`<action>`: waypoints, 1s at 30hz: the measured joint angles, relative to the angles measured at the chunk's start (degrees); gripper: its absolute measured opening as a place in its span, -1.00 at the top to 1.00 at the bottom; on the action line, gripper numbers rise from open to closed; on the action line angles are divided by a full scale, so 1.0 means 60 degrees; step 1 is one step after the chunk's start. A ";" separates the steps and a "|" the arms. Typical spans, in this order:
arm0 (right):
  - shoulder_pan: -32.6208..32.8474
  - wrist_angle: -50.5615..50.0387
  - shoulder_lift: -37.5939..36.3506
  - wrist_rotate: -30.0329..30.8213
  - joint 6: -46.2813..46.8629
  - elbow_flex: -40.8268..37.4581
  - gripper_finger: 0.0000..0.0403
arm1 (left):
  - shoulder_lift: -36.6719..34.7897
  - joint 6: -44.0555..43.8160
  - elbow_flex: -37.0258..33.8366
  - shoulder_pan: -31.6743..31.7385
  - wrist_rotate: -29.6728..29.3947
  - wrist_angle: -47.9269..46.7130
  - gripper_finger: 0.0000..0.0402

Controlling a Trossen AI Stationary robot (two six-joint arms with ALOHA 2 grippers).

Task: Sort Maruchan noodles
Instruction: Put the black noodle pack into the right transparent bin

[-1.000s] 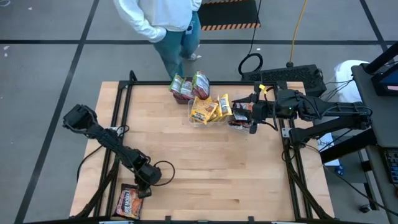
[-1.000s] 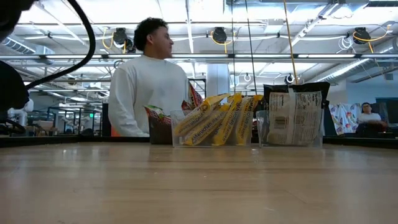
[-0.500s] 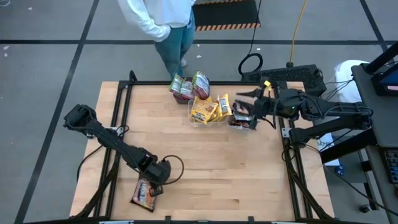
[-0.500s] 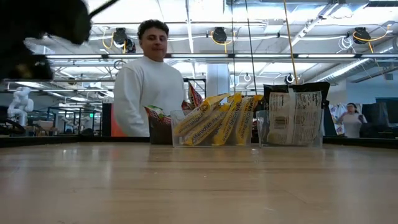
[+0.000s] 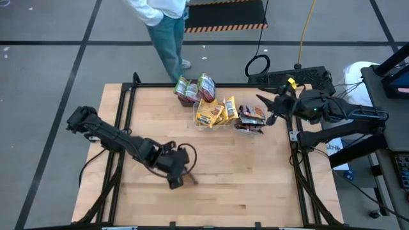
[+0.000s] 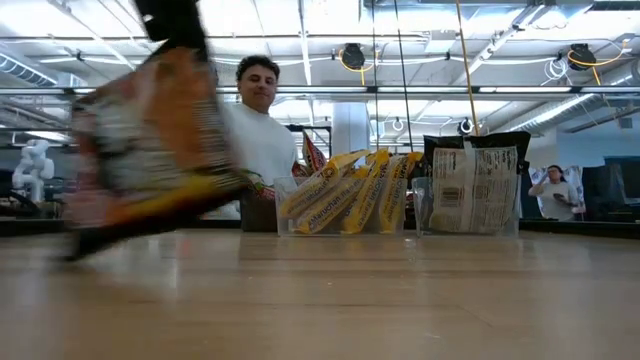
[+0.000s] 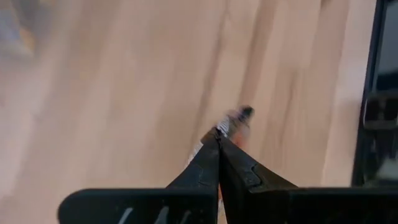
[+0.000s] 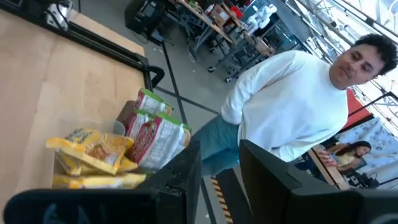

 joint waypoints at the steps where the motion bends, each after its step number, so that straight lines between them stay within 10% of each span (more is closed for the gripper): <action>1: 0.0000 -0.0148 -0.0097 0.0001 0.0012 0.0001 0.49 | 0.0000 0.0182 0.0164 0.0100 -0.0173 0.0024 1.00; 30: 0.0000 -0.3030 -0.1828 0.1210 0.2066 -0.0004 0.49 | 0.0051 0.5227 0.1135 0.3249 -0.1131 0.5292 1.00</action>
